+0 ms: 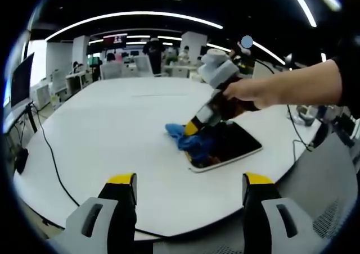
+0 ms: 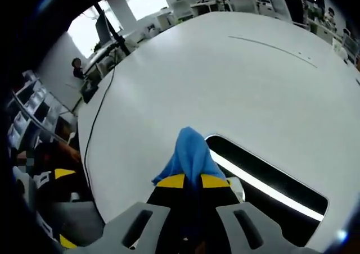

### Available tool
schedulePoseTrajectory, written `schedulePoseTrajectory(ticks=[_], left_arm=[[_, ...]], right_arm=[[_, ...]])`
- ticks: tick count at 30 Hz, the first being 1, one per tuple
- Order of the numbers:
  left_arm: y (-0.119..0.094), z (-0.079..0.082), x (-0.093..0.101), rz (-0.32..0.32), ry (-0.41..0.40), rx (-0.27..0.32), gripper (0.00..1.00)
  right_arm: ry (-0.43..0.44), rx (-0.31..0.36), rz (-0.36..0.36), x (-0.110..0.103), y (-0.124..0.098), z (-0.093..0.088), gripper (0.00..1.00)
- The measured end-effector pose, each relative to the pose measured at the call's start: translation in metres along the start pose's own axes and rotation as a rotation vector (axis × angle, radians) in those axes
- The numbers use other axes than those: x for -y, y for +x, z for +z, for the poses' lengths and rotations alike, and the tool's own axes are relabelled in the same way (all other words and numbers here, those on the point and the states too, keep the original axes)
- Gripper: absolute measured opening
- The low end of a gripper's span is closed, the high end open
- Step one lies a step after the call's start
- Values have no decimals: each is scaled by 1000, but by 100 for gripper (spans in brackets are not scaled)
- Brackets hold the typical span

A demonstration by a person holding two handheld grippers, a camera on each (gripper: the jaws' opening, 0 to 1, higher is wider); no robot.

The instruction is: Wipe the mirror surface with the cleaning cloth until all visible marks leave the cleaned area.

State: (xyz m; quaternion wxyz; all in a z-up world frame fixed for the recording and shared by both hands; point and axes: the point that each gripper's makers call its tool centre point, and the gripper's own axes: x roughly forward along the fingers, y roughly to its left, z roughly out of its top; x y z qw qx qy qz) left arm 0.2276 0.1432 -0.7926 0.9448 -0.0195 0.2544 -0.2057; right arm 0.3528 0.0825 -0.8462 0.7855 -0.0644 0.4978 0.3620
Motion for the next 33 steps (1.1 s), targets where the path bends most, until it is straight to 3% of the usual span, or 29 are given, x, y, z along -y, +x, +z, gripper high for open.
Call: schedulePoseTrajectory(ticks=[15,20,33], left_arm=[[-2,1,-1,9,-2,4,76],[-2,2,-1,9,0,13,77],[-2,0,0,9,-4,1,78]], right_arm=[[-17,3,5,2,1,-2,3],[-66,8,-22,-1,0,-4,3],[-58,27,-54,8,-11,-15,3]])
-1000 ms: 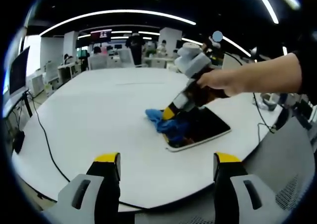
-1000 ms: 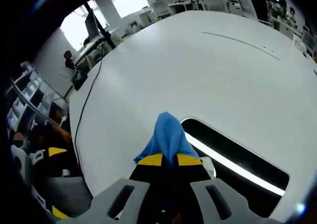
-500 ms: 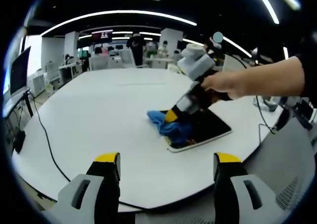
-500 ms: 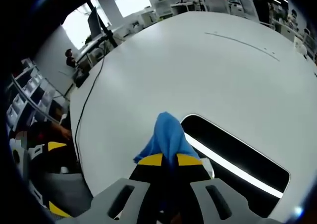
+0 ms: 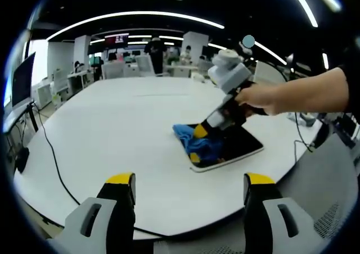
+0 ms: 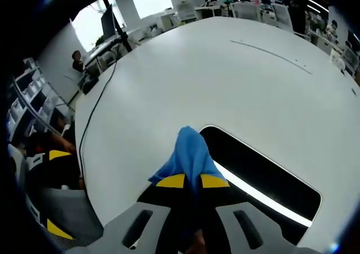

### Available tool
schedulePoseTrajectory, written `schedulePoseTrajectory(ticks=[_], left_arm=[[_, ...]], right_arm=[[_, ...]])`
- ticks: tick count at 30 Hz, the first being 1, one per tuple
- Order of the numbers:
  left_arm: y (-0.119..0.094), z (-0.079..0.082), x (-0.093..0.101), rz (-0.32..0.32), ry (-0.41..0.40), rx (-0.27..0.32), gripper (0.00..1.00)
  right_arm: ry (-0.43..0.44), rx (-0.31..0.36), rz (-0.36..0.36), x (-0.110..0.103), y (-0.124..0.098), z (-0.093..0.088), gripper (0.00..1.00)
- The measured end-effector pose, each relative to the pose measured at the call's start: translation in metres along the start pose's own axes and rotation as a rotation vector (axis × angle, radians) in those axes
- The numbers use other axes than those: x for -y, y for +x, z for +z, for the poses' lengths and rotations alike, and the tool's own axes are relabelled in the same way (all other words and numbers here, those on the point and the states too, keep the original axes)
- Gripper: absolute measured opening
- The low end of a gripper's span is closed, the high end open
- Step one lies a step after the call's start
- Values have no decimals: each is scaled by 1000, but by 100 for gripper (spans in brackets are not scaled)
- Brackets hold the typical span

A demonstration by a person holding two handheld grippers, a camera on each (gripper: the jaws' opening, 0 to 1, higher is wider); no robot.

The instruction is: Wipe the mirror surface with the cleaning cloth until all visible marks leave the cleaned area.

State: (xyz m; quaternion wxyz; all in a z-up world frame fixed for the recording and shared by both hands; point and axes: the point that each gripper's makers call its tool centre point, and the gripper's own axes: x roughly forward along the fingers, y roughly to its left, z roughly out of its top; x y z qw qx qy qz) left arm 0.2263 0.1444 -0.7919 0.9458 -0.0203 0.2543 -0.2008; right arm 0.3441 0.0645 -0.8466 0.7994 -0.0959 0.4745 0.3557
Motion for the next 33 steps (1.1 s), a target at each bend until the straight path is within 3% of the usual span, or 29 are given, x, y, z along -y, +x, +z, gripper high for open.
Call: schedulePoseTrajectory(ticks=[13,28,33], left_arm=[[1,1,1,-10,0,8,81],[-1,7,11,-65,10,40,85],[-1,7,11,-65,10,41,85]], right_arm=[[14,0,-31,25,-2,-4,3],[52,4,-42,35,-7,-12,3],[16,-10,-60,38,-9,-14,3]])
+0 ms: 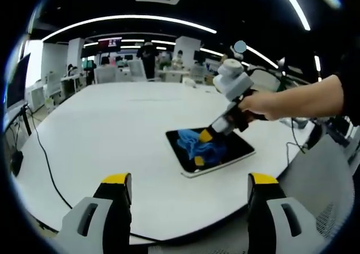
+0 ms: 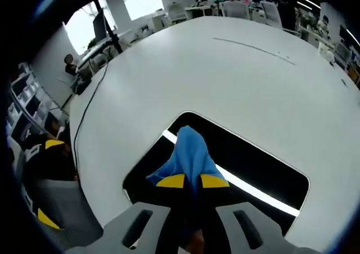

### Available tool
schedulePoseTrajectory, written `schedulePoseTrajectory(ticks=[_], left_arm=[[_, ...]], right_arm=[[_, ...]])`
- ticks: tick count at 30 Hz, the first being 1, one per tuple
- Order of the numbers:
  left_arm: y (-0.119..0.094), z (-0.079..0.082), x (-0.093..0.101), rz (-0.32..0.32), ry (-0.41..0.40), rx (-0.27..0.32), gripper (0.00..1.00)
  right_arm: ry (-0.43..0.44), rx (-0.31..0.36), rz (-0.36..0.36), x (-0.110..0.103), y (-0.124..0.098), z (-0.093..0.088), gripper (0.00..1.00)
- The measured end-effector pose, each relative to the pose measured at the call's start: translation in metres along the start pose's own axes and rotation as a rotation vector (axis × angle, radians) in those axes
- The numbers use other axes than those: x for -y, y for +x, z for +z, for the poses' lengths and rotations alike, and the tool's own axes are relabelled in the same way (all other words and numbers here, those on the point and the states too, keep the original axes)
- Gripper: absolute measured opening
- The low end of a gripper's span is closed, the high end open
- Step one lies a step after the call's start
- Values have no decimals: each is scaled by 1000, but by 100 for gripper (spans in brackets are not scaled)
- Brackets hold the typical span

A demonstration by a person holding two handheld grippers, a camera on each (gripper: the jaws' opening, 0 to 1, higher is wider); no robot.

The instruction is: Wipe the mirror surface with the cleaning cloth until all visible marks leave the cleaned area.

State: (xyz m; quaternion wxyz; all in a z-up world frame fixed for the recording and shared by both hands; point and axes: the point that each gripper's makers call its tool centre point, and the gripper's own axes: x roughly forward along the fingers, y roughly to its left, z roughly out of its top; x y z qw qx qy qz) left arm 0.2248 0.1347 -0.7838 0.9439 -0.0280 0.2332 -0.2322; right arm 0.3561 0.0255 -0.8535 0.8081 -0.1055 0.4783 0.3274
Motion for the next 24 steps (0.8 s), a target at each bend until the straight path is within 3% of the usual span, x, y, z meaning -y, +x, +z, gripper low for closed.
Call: schedulePoseTrajectory(ticks=[24], left_arm=[[0,1,0,4,-4,4,86]], right_arm=[[31,-27,-24,29,-19,-24,3]])
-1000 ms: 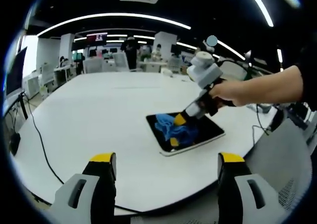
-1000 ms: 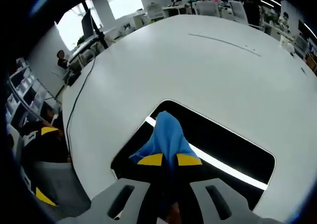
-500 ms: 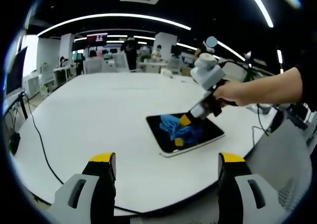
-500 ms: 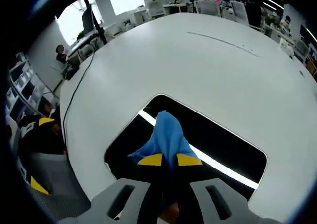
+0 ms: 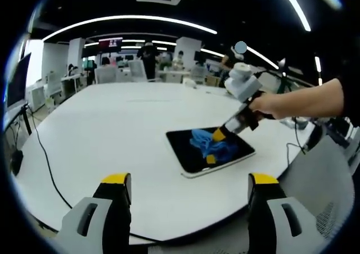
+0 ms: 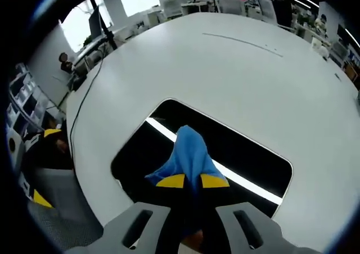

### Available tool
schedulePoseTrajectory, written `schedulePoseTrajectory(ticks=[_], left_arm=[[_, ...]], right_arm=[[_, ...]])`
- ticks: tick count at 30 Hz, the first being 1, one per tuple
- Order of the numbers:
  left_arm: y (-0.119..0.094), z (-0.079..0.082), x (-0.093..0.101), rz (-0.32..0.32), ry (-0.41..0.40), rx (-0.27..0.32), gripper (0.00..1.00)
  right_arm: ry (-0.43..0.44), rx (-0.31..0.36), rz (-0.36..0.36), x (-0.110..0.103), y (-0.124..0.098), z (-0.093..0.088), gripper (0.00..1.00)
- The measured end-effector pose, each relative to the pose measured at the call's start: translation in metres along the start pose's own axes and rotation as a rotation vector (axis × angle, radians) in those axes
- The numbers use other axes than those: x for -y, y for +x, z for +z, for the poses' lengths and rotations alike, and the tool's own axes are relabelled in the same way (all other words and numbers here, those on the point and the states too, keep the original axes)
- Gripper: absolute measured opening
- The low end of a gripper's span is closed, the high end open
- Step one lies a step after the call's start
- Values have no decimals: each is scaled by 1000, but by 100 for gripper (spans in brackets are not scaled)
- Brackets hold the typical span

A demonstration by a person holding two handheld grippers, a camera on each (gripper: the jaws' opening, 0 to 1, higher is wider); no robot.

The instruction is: Wipe the mirror surface with the cleaning cloth until all visible marks leave the cleaned area.

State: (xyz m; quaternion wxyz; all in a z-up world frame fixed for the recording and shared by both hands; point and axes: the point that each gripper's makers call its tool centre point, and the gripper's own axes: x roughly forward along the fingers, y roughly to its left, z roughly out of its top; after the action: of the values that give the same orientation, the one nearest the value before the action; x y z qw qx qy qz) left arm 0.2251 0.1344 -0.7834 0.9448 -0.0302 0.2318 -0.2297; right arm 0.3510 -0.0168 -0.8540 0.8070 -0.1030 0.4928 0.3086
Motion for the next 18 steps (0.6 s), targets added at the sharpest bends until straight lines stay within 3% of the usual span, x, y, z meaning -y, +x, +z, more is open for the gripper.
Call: schedulePoseTrajectory(ticks=[8,18], left_arm=[[0,-2,1,0,2,-16,86],[-1,0,2,-3,5,-6,86]], right_arm=[[45,8,-16,11,-7,-10,3],[38,11,-23,12,-9,-11,3]])
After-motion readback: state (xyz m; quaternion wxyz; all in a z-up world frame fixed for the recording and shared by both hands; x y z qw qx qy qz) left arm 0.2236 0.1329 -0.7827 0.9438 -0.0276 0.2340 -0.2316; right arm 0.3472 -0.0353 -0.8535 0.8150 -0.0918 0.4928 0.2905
